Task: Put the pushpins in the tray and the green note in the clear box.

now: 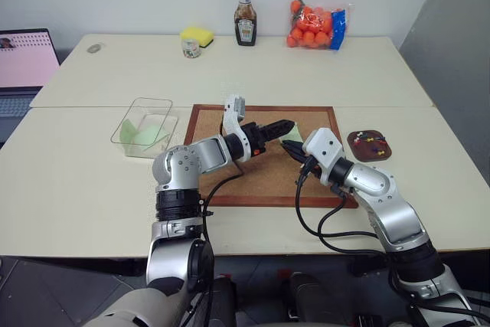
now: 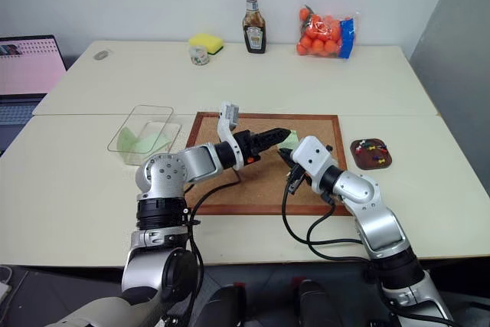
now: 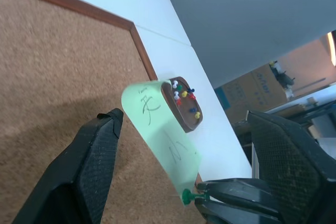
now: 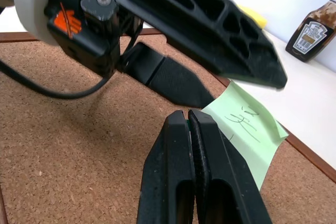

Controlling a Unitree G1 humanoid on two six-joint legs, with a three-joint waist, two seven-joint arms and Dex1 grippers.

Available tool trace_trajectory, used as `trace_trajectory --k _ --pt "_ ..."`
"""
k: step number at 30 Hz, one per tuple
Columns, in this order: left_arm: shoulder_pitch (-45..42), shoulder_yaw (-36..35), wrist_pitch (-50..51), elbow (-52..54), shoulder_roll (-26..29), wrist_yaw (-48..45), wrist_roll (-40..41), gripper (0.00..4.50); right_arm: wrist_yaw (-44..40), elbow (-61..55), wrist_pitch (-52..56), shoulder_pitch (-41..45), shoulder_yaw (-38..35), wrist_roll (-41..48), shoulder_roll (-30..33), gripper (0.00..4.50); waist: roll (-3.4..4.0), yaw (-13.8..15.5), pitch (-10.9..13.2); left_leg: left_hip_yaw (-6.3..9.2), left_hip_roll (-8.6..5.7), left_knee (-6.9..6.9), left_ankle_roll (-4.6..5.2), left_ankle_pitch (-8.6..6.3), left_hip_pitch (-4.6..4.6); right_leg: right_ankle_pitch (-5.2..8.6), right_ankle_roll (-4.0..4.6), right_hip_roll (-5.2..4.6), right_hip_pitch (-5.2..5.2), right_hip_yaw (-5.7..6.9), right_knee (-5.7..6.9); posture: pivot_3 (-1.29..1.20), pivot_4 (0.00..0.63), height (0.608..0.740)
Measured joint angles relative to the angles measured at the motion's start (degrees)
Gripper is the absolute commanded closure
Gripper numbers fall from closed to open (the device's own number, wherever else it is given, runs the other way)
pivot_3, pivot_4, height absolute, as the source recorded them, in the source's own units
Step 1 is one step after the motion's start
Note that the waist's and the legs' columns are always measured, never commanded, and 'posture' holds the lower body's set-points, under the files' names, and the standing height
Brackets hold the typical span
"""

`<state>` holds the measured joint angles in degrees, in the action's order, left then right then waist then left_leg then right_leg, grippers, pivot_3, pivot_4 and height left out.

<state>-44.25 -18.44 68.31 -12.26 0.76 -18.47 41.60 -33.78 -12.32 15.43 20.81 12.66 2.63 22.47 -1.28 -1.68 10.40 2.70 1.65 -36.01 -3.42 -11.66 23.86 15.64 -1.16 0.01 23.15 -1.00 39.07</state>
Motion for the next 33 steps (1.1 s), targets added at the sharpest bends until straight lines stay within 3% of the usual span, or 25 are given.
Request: trace_trajectory --k 20,33 --pt "-2.12 -5.84 -0.54 -4.19 -3.25 5.67 3.23 4.47 -0.07 -0.02 -1.65 0.12 0.02 -1.85 0.06 4.5 0.0 0.02 0.0 -0.01 -0.01 0.0 -0.01 0.0 -0.01 0.0 0.0 -0.01 0.0 -0.01 0.0 0.0 0.15 0.74" --pt "-2.16 -6.59 -1.62 -4.45 -3.49 7.94 4.61 4.47 0.62 -0.01 -5.21 1.13 -0.08 -2.53 -0.52 4.5 0.0 0.02 0.0 -0.01 -0.01 0.0 -0.02 0.01 -0.01 0.0 0.0 -0.01 0.0 -0.01 0.0 0.0 0.15 0.74"
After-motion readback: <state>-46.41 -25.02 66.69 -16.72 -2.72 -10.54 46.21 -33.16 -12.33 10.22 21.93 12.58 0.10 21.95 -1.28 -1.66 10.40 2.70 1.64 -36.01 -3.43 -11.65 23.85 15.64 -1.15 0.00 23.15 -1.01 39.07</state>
